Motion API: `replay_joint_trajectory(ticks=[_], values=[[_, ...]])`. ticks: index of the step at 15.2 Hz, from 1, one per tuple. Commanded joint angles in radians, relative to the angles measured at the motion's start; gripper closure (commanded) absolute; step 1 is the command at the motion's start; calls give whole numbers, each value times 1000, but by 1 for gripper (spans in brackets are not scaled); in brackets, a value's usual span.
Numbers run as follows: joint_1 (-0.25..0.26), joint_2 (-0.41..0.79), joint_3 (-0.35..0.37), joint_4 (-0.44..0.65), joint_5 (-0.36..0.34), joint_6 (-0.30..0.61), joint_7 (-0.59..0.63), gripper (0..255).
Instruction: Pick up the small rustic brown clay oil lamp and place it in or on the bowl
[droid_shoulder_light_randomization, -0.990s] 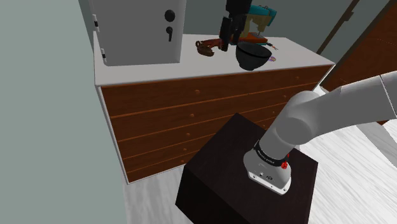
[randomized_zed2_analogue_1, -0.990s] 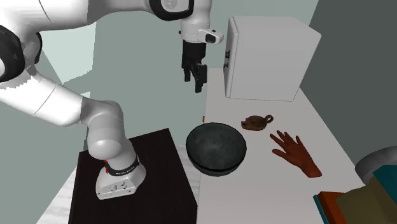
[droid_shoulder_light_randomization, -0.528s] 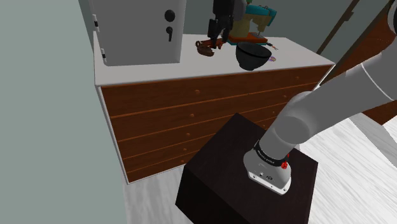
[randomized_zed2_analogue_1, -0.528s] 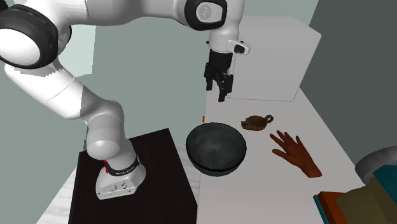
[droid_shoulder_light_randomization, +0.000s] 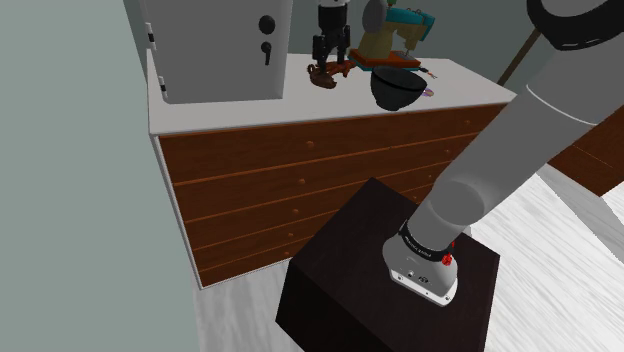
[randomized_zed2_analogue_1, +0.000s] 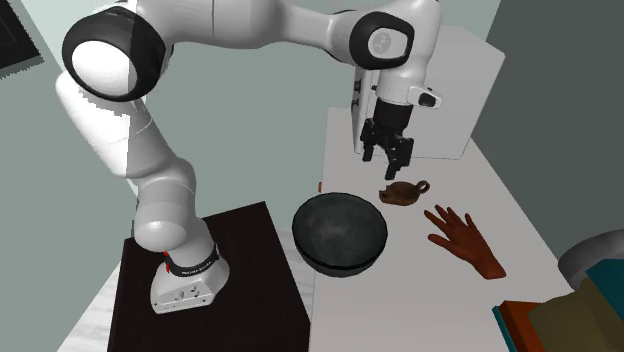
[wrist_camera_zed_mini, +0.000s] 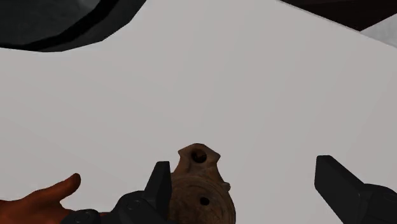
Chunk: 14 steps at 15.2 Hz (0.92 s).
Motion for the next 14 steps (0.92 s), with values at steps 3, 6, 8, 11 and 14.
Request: replay_joint_trajectory(ticks=[3, 6, 8, 11, 14], values=[[-18, 166, -17, 160, -23, -11, -11, 0], [-23, 184, -22, 151, -27, 15, -12, 0], [-25, 180, -24, 121, -28, 42, -11, 0], [-29, 177, -27, 78, -31, 82, -9, 0], [-30, 177, -28, 69, -31, 90, -9, 0]])
